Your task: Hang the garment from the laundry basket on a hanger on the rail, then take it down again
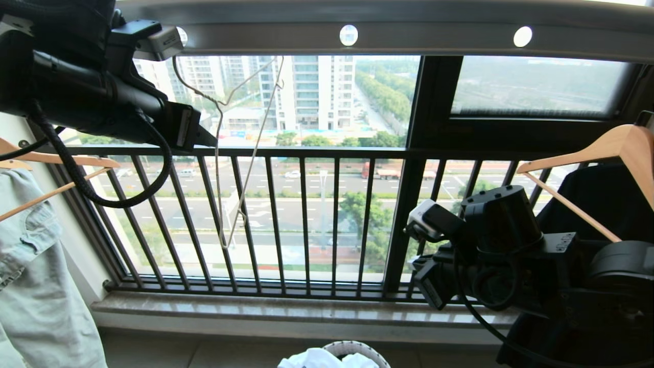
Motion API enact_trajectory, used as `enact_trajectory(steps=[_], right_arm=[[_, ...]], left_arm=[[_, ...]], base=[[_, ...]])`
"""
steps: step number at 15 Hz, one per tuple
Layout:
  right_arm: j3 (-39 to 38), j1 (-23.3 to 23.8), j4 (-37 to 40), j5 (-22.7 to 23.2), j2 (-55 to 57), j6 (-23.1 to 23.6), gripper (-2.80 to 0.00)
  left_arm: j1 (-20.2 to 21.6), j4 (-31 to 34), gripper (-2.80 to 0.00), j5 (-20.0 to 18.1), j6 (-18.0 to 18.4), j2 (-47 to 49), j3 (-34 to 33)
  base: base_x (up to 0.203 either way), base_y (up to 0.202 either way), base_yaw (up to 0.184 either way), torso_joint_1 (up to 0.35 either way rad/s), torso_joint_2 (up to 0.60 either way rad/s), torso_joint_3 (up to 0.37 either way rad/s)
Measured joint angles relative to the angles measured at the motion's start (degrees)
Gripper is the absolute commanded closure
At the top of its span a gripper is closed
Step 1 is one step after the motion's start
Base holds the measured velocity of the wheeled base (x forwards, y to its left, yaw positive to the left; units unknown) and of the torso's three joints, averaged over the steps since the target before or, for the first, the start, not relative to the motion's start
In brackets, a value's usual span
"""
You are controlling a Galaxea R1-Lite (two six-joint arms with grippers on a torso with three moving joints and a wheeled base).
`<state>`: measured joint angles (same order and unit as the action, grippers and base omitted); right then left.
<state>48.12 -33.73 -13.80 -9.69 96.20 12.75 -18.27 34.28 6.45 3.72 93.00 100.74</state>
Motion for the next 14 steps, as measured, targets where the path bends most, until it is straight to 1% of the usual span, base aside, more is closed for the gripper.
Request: enact_trajectory(steps=[3,6,11,14], right_arm=[[-0.2,0.0,0.01,-0.01,0.0,0.06,0.0],[-0.2,0.0,0.0,-0.01,-0.02,0.06,0.0],[-0.41,0.0,0.0,-0.01,-0.17,0.17,0.0],[-0.74,-0.04,-0.06,-0.01,-0.35,0.23,0.0]], left_arm=[[0.0,0.84,-2.8,0.0,-0.04,-2.07,-0.58],[-0.09,3.1,-2.8,-0.01,-0.06,-8.05,-3.65],[-0.09,4.55,-2.8,-0.12,-0.13,-26.26,-13.99],[-0.09,8.64,-2.8,-0.22,-0.5,-37.26,-18.28]], base=[[0.0,0.0,0.0,0.0,0.0,0.0],[0.0,0.0,0.0,0.0,0.0,0.0],[0.0,0.0,0.0,0.0,0.0,0.0],[0.0,0.0,0.0,0.0,0.0,0.0]])
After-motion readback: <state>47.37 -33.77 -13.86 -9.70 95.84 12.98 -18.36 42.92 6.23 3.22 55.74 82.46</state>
